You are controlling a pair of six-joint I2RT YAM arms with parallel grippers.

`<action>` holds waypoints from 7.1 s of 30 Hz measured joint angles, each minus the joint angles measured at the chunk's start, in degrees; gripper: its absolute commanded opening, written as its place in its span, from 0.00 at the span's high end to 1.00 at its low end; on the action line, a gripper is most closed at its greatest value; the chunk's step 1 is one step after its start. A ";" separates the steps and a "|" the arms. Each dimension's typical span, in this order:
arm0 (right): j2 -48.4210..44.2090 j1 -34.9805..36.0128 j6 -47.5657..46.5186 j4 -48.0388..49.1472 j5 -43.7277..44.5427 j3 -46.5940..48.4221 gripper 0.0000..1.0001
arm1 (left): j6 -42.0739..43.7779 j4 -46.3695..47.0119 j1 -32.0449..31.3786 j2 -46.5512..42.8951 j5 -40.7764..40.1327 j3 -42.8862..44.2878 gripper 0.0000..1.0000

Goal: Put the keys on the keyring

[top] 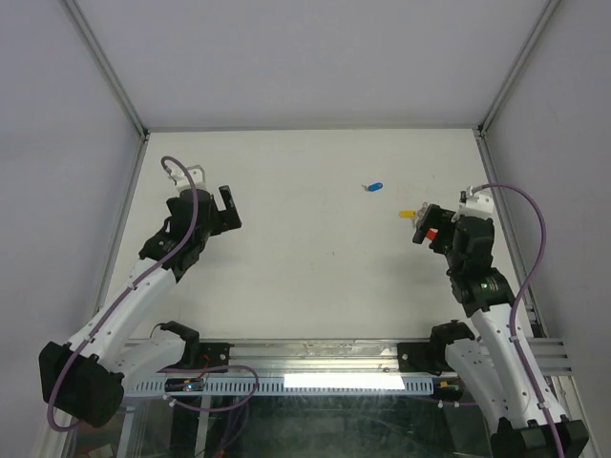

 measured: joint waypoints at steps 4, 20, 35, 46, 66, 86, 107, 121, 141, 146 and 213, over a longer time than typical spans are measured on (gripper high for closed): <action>2.91 -3.34 2.21 -4.11 -4.98 2.67 0.01 | -0.61 -2.40 0.94 3.93 1.57 3.56 0.01; 11.10 -7.91 10.80 -15.26 -12.94 13.31 0.00 | -0.63 -7.58 2.19 7.67 4.66 10.01 0.01; 29.33 -8.22 10.43 -18.29 -15.67 20.76 0.02 | 2.08 -6.03 2.56 8.81 11.69 7.67 0.01; 44.65 -9.60 4.72 -9.49 -16.87 21.20 0.00 | 5.33 -5.03 2.56 7.61 12.70 6.19 0.01; 63.17 -14.62 1.22 1.38 -18.71 26.08 0.00 | 6.58 -5.03 2.56 5.62 14.01 4.50 0.01; 61.33 -8.44 1.46 1.16 -22.53 23.39 0.01 | 6.58 -5.03 2.56 5.62 13.94 4.31 0.01; 57.66 22.86 10.54 -4.37 -18.12 20.68 0.01 | 6.54 -5.09 2.56 4.83 13.97 4.33 0.01; 60.17 50.21 20.31 -6.03 -15.10 23.71 0.01 | 6.54 -5.09 2.56 3.87 13.97 4.33 0.01; 59.01 48.30 28.63 -3.52 -8.04 21.68 0.00 | 6.54 -5.09 2.56 3.54 14.03 4.33 0.01; 58.93 43.98 28.20 -1.99 -5.25 21.07 0.00 | 6.54 -5.09 2.56 3.54 14.01 4.33 0.01; 70.84 41.92 -10.08 -12.46 -3.45 37.99 0.70 | 6.29 -5.11 2.56 3.80 15.13 4.33 0.01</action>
